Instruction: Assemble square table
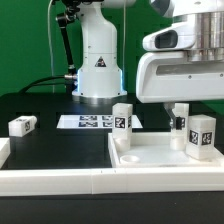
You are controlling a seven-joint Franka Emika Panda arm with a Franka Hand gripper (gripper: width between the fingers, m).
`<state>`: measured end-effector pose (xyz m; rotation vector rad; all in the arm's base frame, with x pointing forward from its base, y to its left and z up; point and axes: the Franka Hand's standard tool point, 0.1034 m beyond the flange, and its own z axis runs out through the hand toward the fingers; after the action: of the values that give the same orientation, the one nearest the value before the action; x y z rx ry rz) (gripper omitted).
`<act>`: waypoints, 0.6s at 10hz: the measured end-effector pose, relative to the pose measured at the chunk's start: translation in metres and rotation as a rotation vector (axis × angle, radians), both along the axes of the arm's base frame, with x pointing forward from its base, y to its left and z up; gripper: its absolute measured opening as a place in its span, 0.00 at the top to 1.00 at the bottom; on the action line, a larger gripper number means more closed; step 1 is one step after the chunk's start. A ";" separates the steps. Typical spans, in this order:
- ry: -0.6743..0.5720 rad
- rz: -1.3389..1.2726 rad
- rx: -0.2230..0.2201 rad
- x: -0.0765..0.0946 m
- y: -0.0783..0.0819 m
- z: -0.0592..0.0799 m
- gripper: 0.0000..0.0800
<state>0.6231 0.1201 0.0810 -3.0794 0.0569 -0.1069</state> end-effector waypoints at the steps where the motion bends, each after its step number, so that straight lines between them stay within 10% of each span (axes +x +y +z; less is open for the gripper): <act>1: -0.001 0.037 -0.002 -0.001 0.001 -0.001 0.19; 6: -0.001 0.222 -0.016 -0.005 0.001 -0.004 0.19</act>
Offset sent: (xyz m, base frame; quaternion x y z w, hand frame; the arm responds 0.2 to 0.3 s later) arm -0.0080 0.0031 -0.0032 0.0022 -0.0015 -0.1249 0.9922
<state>0.6185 0.1206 0.0773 -3.0753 -0.2864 -0.0983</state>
